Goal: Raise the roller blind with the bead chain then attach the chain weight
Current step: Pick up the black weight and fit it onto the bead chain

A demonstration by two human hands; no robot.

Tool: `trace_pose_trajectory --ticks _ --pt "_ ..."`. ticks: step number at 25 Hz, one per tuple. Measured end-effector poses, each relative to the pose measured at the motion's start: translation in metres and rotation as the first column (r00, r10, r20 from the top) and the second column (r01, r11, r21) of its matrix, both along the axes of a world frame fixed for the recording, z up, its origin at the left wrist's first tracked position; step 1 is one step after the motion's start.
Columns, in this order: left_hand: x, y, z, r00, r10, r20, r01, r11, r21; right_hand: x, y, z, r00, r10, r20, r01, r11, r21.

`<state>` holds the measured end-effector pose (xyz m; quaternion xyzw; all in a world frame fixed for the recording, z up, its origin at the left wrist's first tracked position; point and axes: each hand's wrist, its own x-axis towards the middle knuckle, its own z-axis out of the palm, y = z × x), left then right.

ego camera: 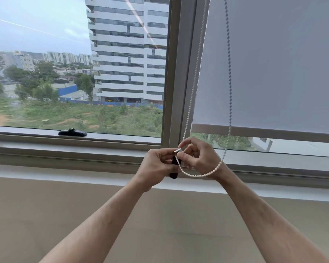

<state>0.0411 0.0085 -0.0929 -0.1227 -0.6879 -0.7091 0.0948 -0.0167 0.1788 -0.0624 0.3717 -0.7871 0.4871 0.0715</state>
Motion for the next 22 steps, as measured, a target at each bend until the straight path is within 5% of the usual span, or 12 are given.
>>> trace_pose_trajectory --ticks 22 --pt "0.0010 0.0008 -0.0004 0.998 0.061 0.012 -0.061 0.998 -0.001 -0.0017 0.0035 0.0072 0.976 0.047 -0.213 -0.032 0.997 0.073"
